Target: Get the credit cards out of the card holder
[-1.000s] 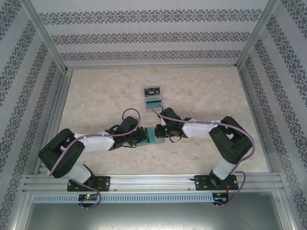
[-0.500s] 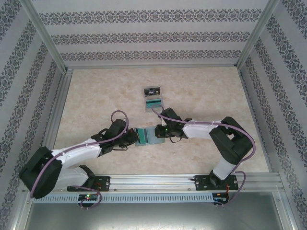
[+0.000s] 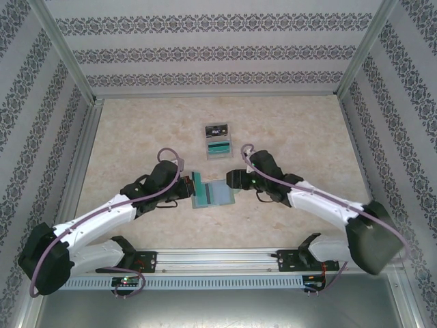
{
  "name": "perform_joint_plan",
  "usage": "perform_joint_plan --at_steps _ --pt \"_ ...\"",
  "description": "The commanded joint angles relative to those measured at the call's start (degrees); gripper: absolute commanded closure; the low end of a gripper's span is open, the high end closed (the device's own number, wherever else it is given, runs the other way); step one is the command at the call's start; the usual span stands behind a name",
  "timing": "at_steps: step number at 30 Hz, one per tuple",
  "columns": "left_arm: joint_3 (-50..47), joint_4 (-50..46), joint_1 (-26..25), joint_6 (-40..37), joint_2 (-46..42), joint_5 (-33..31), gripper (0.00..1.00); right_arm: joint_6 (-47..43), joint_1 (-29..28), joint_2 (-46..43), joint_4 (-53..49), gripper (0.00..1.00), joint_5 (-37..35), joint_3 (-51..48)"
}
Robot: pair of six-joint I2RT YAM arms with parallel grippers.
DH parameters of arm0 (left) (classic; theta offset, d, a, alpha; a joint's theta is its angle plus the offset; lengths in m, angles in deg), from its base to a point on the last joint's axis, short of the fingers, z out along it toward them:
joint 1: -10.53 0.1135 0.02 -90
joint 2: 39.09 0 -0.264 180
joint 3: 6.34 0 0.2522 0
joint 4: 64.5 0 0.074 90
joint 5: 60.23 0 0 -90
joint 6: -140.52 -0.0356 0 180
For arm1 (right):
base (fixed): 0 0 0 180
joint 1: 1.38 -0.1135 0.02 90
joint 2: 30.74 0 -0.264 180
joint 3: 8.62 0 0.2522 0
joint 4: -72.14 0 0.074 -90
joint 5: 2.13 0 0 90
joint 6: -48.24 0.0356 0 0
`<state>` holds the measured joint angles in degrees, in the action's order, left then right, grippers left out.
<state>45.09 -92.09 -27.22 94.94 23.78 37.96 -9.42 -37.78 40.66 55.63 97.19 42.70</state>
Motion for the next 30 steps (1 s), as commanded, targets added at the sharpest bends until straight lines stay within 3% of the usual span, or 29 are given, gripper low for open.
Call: perform_joint_plan --at_steps 1,5,16,20,24,30 --pt "5.7 -5.6 0.2 -11.1 1.9 -4.1 1.0 -1.6 0.8 -6.3 -0.4 0.2 -5.8 -4.0" --pt "12.5 -7.1 -0.4 -21.6 6.9 -6.1 1.0 -1.6 1.3 -15.2 1.3 0.02 -11.1 -8.9" --pt "35.1 -15.5 -1.0 -54.3 26.3 -16.6 1.0 -0.7 1.8 -32.3 7.9 0.02 -20.1 -20.4" --pt "38.4 -13.8 -1.1 -67.0 31.6 -19.9 1.0 -1.6 1.8 -36.7 9.3 0.02 -21.7 -23.0" --pt "37.6 -7.3 -1.0 -78.0 34.6 -21.3 1.0 -2.4 1.8 -37.0 9.3 0.02 -21.6 -23.2" --pt "41.1 -5.0 -1.1 -85.6 39.5 -19.8 1.0 -4.2 1.7 -33.7 9.5 0.02 -19.6 -22.1"
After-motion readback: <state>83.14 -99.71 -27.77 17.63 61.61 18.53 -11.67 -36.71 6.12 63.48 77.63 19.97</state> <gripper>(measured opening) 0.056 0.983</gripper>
